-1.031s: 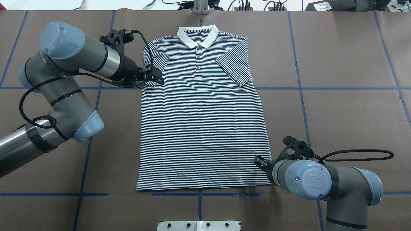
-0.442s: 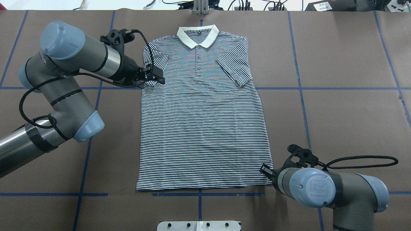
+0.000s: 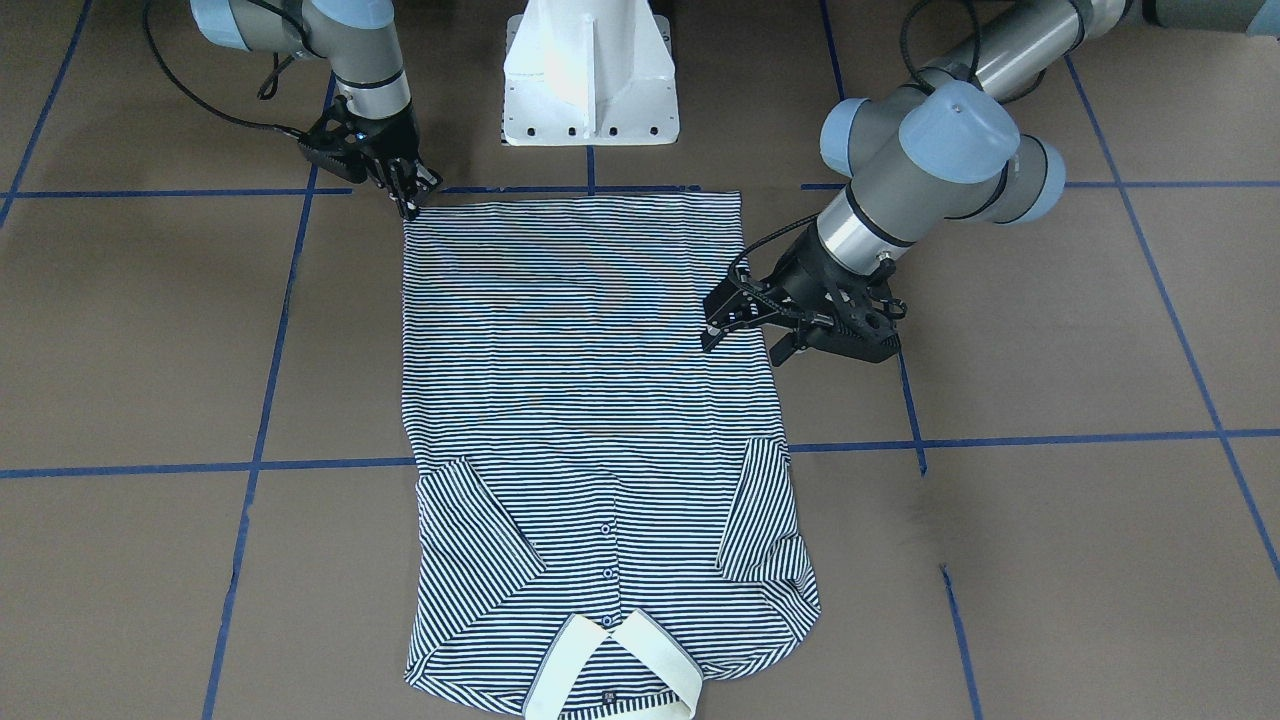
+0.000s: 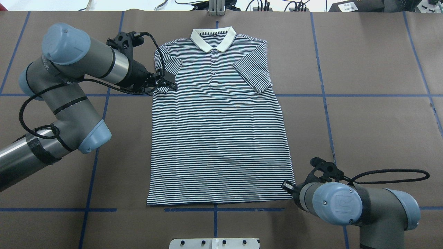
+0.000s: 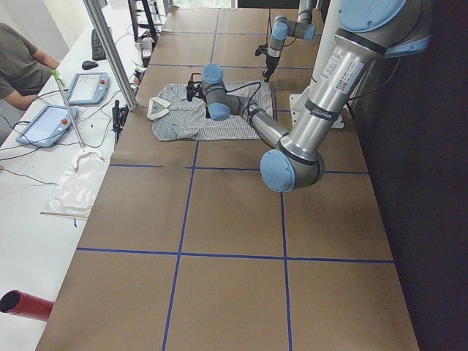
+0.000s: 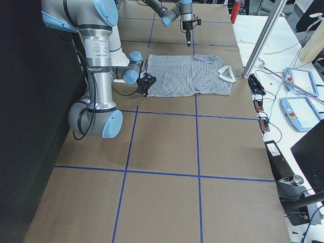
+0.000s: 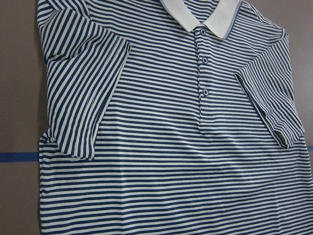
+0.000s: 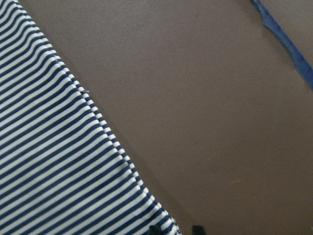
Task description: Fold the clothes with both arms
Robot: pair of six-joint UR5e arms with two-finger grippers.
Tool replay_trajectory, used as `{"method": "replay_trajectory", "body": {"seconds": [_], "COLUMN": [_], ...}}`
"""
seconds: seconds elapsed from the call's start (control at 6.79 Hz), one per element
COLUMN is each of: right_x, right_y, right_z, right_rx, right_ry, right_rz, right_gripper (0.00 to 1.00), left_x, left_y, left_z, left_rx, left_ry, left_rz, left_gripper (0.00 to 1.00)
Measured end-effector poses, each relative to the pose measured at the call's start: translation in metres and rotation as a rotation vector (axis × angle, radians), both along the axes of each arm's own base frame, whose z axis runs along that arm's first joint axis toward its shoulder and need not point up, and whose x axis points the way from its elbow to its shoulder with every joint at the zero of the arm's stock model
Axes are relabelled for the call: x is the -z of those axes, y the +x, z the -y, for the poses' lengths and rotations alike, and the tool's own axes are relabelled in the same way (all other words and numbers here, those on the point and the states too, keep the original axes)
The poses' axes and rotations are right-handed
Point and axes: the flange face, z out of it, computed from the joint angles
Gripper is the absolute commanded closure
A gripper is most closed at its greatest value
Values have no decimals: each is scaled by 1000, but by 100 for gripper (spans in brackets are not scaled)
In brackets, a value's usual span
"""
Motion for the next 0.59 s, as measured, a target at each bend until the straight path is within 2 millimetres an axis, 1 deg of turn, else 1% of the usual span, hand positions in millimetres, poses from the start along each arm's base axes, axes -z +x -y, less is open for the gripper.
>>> {"method": "replay_trajectory", "body": {"seconds": [0.15, 0.29, 0.44, 0.59], "right_x": [9, 24, 35, 40], "right_y": [4, 12, 19, 23], "right_z": [0, -2, -3, -4], "right_rx": [0, -1, -1, -1], "right_ry": [4, 9, 14, 16], "right_rz": [20, 52, 76, 86], "right_gripper": [100, 100, 100, 100], "left_x": [4, 10, 9, -4], "left_y": [-3, -9, -13, -3], "left_z": [-3, -14, -44, -88], "left_rx": [8, 23, 45, 83], "left_ry": [-8, -33, -76, -128], "left_rz": [-9, -30, -50, -39], "left_gripper": [2, 3, 4, 6]}}
